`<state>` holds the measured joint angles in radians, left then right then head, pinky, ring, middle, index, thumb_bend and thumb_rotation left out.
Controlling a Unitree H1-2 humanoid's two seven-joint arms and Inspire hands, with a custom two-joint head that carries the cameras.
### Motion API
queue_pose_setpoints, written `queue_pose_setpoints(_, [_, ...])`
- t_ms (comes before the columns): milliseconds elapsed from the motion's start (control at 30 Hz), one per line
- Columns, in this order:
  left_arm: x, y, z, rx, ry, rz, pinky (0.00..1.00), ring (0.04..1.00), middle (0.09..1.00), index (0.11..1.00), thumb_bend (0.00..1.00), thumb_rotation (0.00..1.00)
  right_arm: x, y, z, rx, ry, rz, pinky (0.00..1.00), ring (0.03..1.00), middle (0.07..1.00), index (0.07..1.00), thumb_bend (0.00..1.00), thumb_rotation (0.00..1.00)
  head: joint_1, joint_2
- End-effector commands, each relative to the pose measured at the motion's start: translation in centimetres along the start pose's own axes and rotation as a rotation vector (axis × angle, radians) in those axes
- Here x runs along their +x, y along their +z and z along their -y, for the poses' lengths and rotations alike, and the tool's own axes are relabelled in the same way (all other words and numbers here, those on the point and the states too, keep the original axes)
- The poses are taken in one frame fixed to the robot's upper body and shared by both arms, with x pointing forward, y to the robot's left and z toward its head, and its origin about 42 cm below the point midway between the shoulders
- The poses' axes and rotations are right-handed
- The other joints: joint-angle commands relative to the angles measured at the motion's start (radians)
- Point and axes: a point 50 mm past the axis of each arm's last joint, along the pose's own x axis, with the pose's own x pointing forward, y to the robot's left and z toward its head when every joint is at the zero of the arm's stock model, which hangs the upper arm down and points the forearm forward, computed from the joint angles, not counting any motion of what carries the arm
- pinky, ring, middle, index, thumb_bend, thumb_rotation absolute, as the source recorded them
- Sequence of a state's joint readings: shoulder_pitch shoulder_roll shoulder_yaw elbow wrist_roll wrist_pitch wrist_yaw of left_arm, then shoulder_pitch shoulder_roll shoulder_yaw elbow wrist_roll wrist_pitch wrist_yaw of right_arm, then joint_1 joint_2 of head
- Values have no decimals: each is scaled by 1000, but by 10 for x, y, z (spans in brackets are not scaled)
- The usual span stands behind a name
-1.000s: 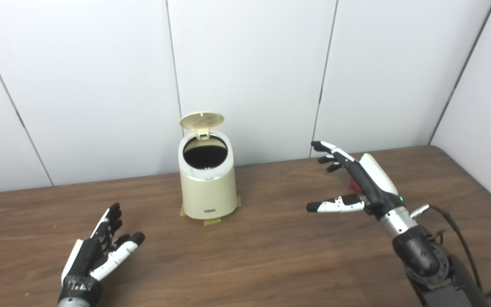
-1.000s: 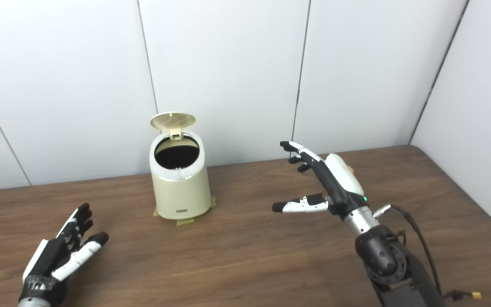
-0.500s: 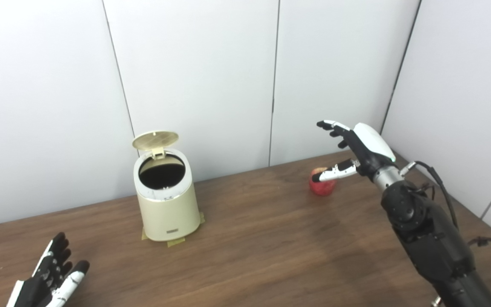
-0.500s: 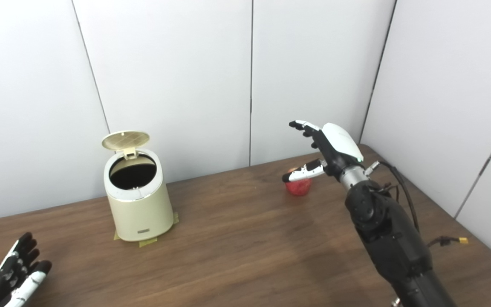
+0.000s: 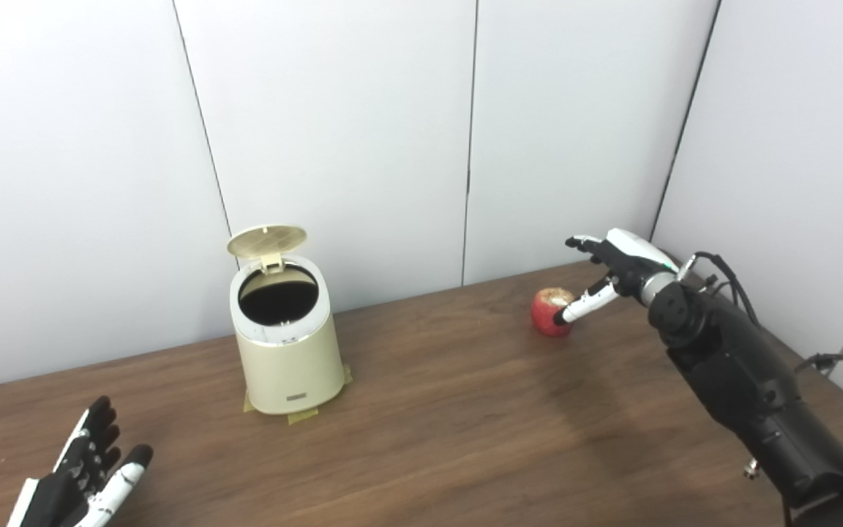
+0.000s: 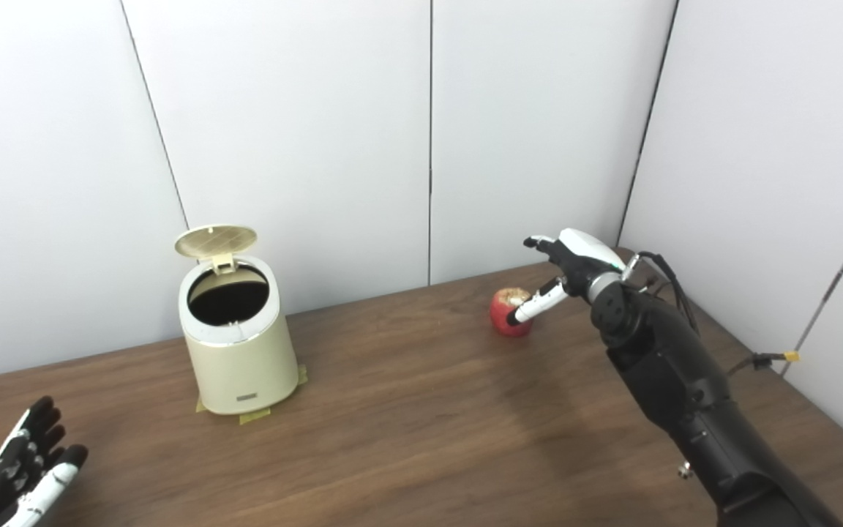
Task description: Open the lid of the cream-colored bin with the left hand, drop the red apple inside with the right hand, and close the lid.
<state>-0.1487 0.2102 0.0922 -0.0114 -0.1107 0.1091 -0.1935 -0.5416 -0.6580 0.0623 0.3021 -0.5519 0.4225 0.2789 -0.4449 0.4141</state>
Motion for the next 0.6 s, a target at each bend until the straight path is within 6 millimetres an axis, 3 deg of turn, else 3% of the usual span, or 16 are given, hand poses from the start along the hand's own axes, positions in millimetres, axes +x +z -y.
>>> queue_pose_setpoints(0, [10, 24, -2, 28, -6, 88, 1000, 1000, 1000, 1000, 559, 335, 8, 16, 29, 21, -67, 51, 774, 906, 942, 905, 850, 256, 0, 2])
queue_pose_setpoints(233, [9, 27, 1, 50, -10, 93, 1000, 1000, 1000, 1000, 538, 315, 21, 15, 7, 28, -32, 61, 746, 854, 891, 869, 835, 174, 8, 11])
queue_pose_setpoints(567, [6, 34, 4, 62, -13, 93, 985, 1000, 1000, 1000, 511, 281, 32, 20, -16, -25, 24, 100, 723, 833, 874, 853, 880, 272, 17, 26])
